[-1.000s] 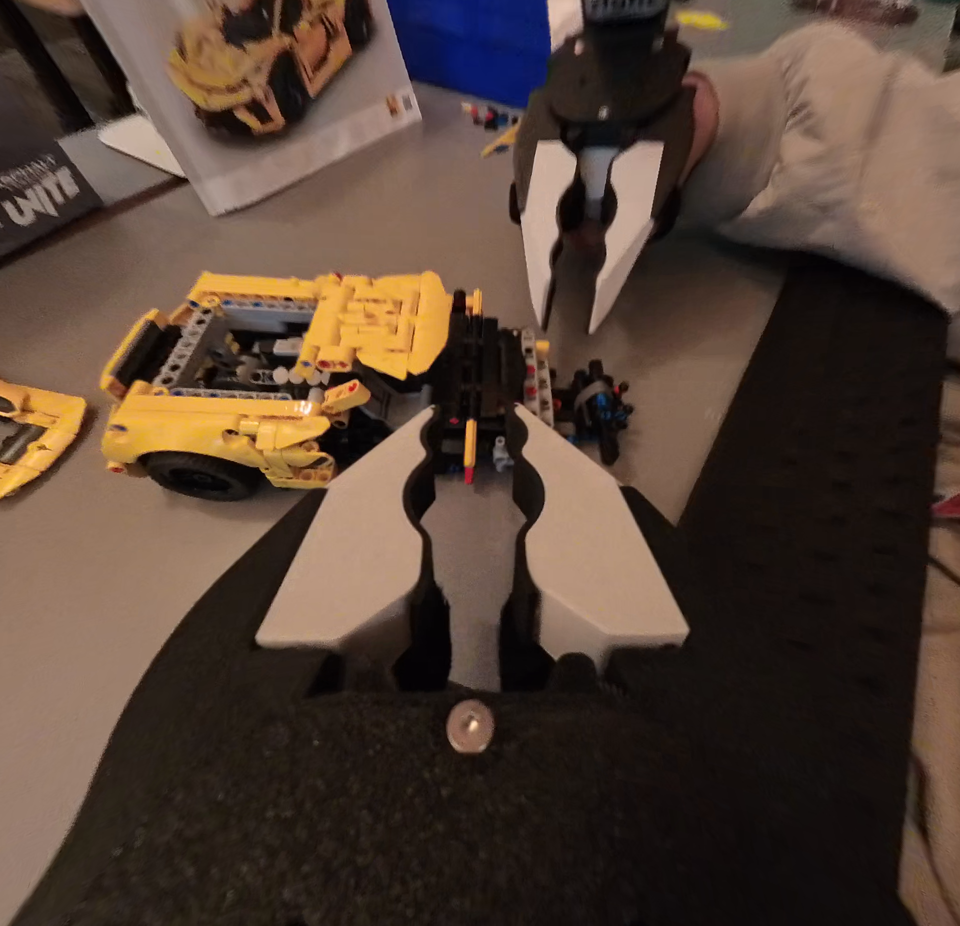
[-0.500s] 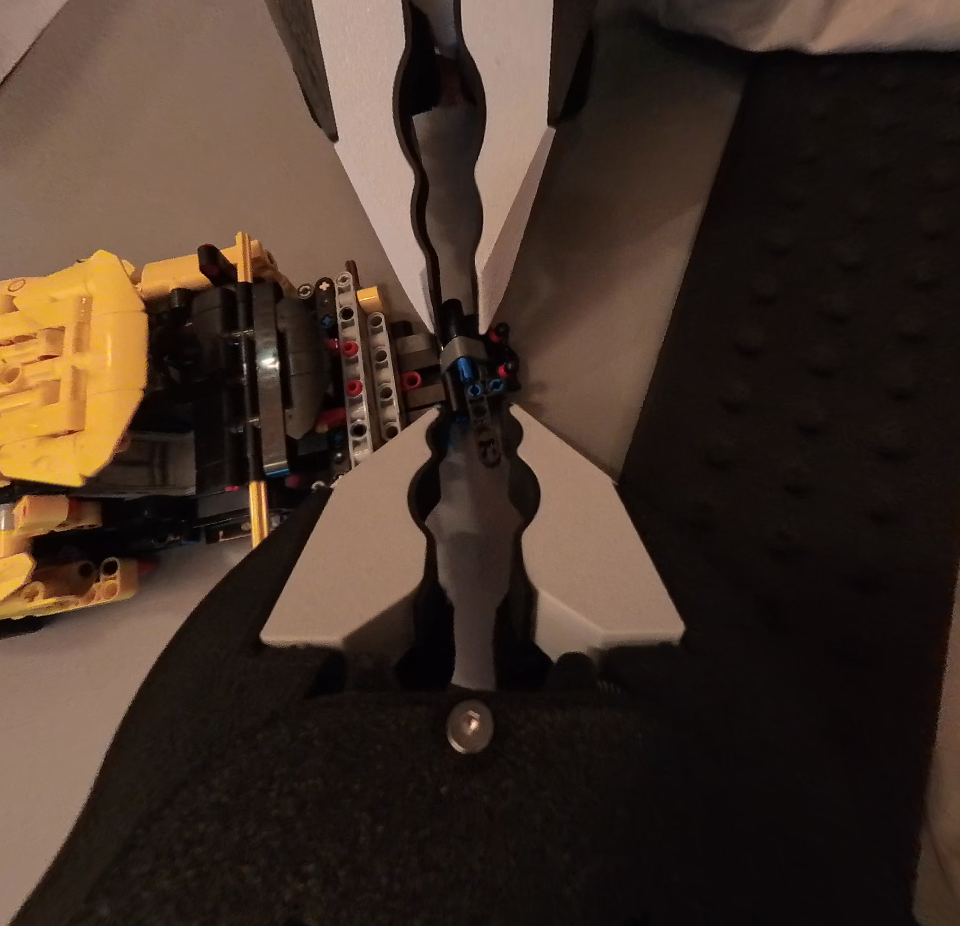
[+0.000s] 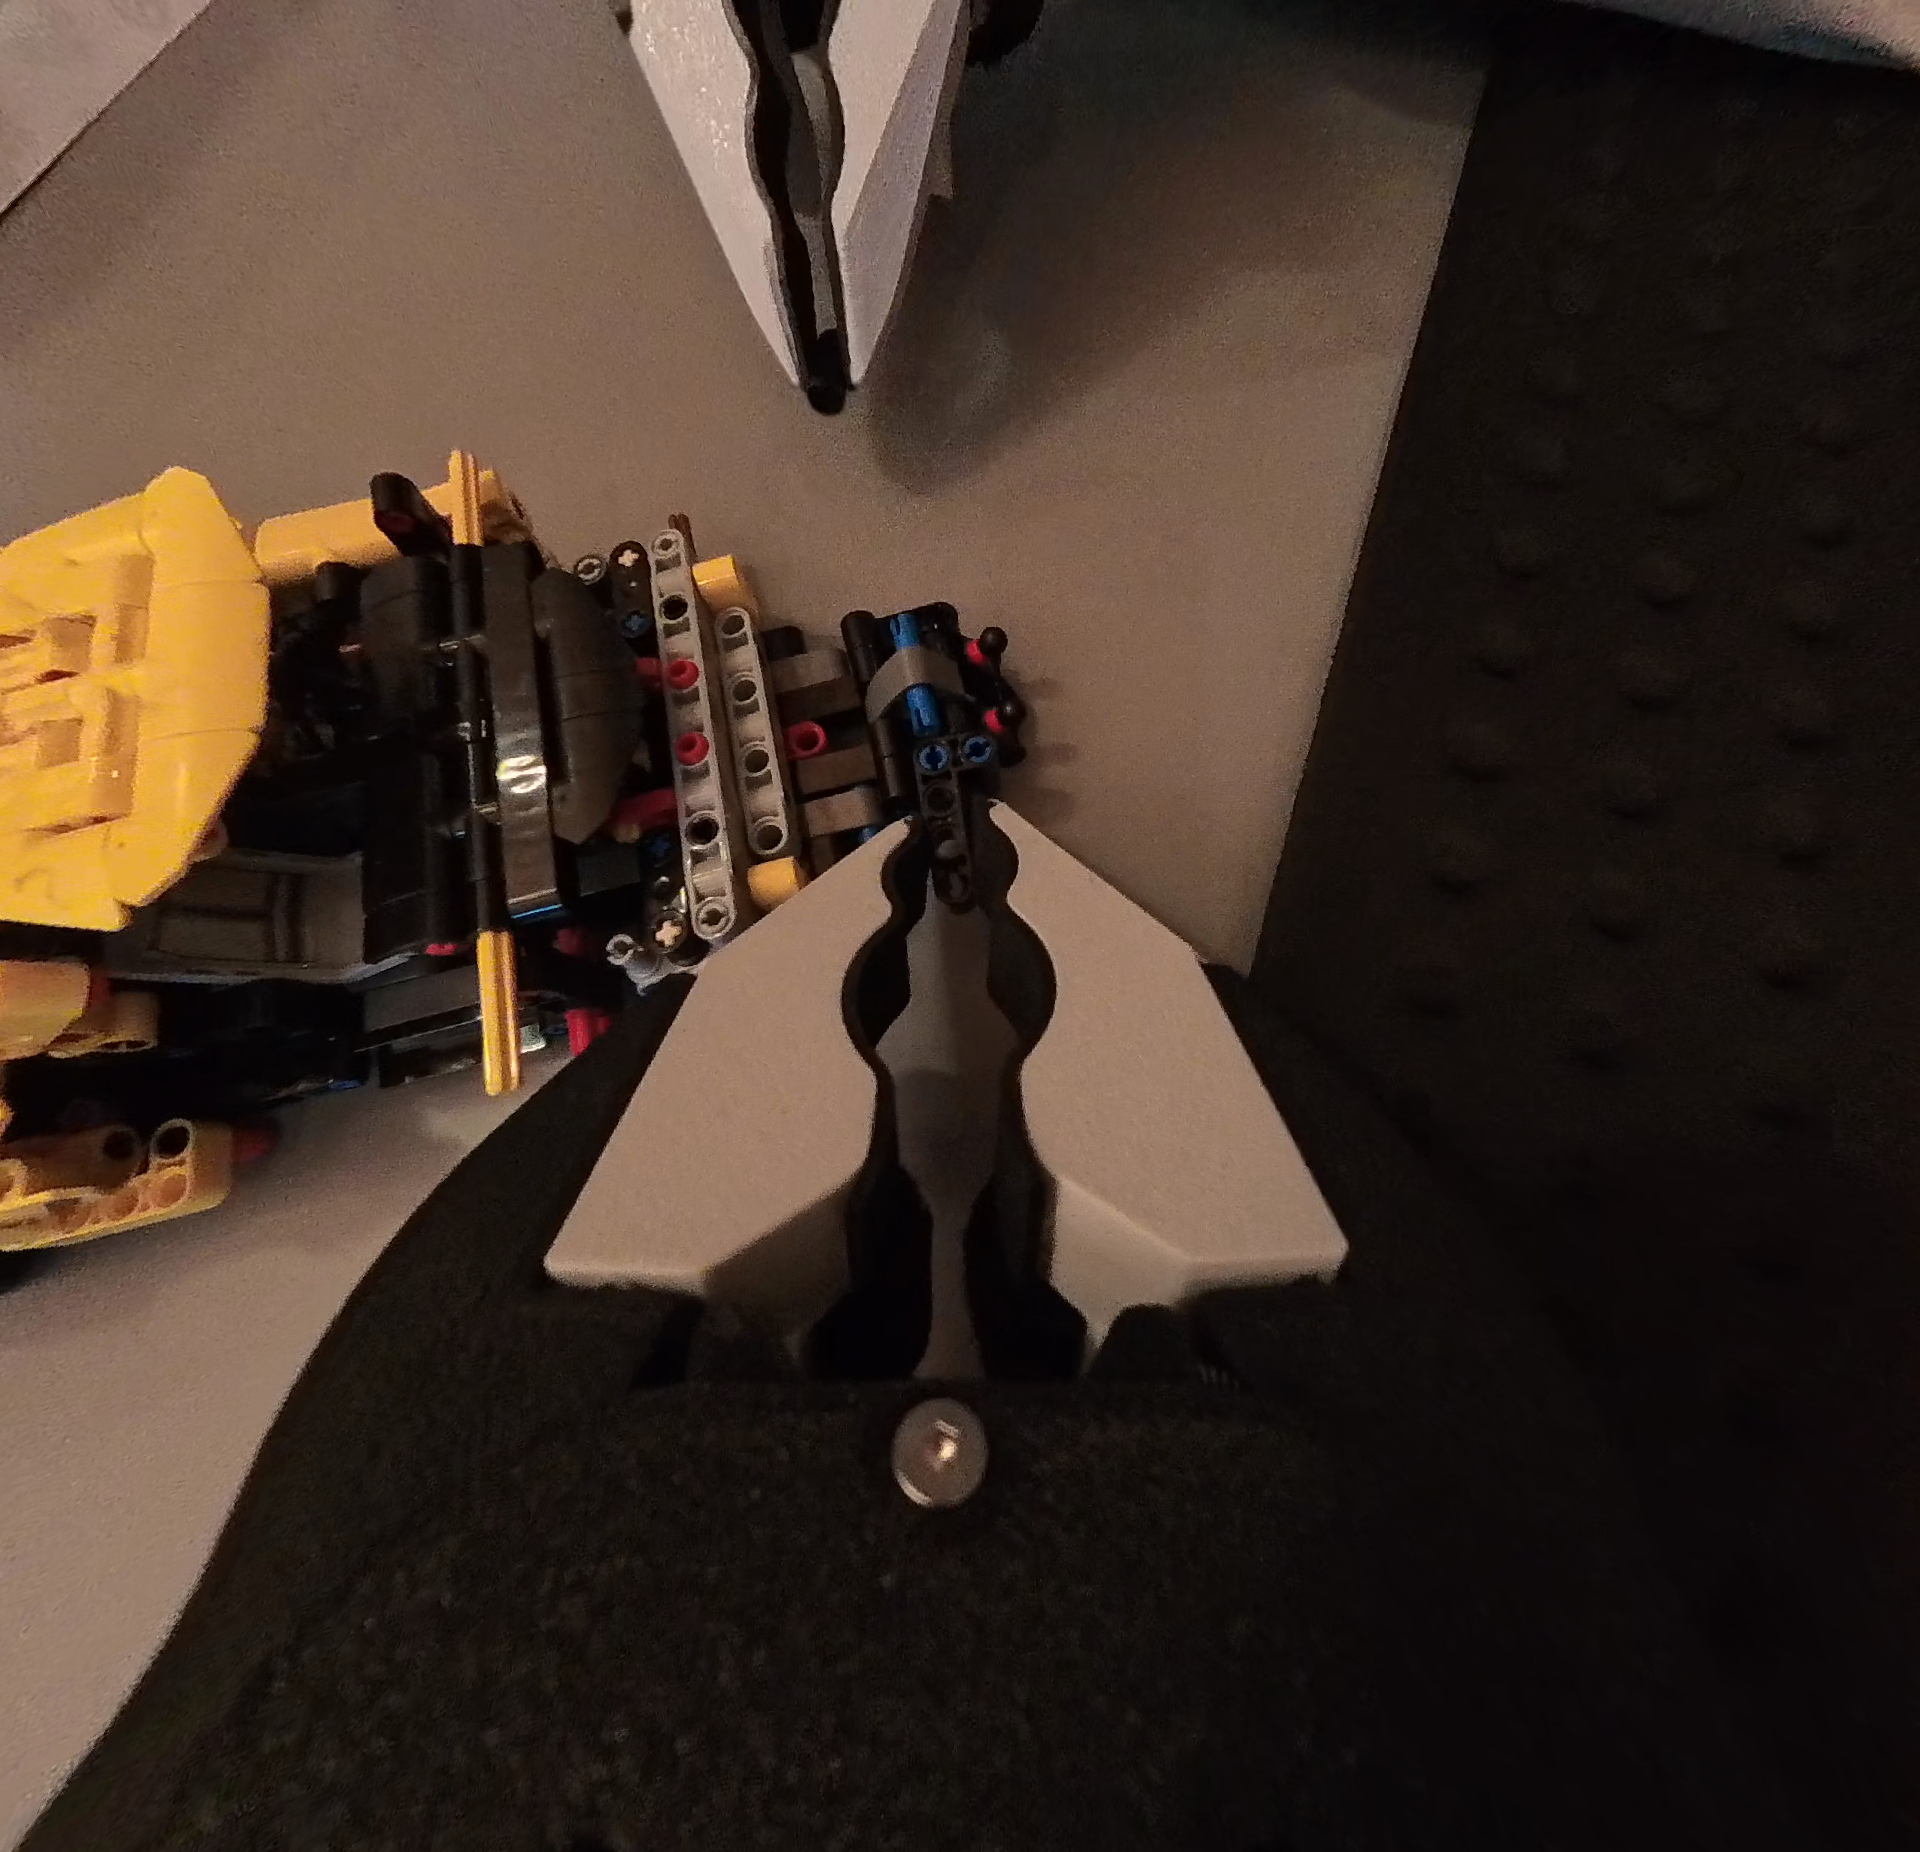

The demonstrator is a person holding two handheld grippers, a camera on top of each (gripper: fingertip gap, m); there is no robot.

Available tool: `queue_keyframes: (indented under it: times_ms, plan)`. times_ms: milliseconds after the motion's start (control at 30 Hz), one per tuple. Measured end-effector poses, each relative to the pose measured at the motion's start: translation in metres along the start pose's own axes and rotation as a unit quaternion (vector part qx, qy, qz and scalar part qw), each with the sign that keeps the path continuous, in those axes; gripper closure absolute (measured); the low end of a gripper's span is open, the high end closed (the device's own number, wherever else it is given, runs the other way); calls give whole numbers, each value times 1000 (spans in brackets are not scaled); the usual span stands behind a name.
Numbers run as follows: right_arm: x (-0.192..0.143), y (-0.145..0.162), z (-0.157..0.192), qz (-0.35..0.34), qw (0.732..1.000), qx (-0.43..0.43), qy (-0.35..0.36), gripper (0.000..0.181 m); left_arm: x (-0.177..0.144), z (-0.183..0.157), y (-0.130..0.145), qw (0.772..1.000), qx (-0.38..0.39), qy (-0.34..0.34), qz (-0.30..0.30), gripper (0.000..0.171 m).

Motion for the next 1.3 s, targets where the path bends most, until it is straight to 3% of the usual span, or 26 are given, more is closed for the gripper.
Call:
queue_keyframes:
  times_ms: [133,200,300,433,600,733,867,933,1000,1133,1233,1300]
  plan:
    - [-15,9,-4,40,998,11,50,175,0,1,0,1000,-7,1,-2,164]
    - [-48,31,-17,115,981,20,153,175,0,2,-1,1000,-10,-2,-2,164]
    - [-120,72,-21,197,932,116,281,175,1,3,-1,1000,-12,-7,-3,164]
    - [-187,107,-18,185,878,224,380,174,3,4,-3,1000,-10,-12,-5,164]
    - [-202,120,-7,176,859,249,412,157,5,5,-4,1000,-11,-17,-5,164]
    - [-166,75,1,101,889,229,384,151,5,5,-4,1000,-8,-21,-4,164]
    - [-59,-7,23,-38,940,222,258,144,5,5,-3,1000,-11,-20,-3,163]
    - [-3,-29,43,-44,960,207,184,141,4,5,-3,1000,-14,-20,-3,164]
    - [32,-31,54,6,972,160,170,135,4,5,-3,1000,-16,-20,-3,164]
    - [43,-36,60,55,985,32,162,129,4,4,-3,1000,-2,-31,2,164]
    - [45,-45,50,66,992,-35,101,128,3,5,-3,1000,-7,-27,0,164]
    - [51,-52,45,38,997,-52,38,139,3,5,-2,1000,-12,-24,-1,164]
Point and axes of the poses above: each gripper's, where its closed fingertips meet, x out along the fingers, y out of its underside, z = x × y across the jaws, the point moved 8 cm from there along -x, back along the fingers, and after that the axes turned 8 degrees about y, right-handed, at the moved point
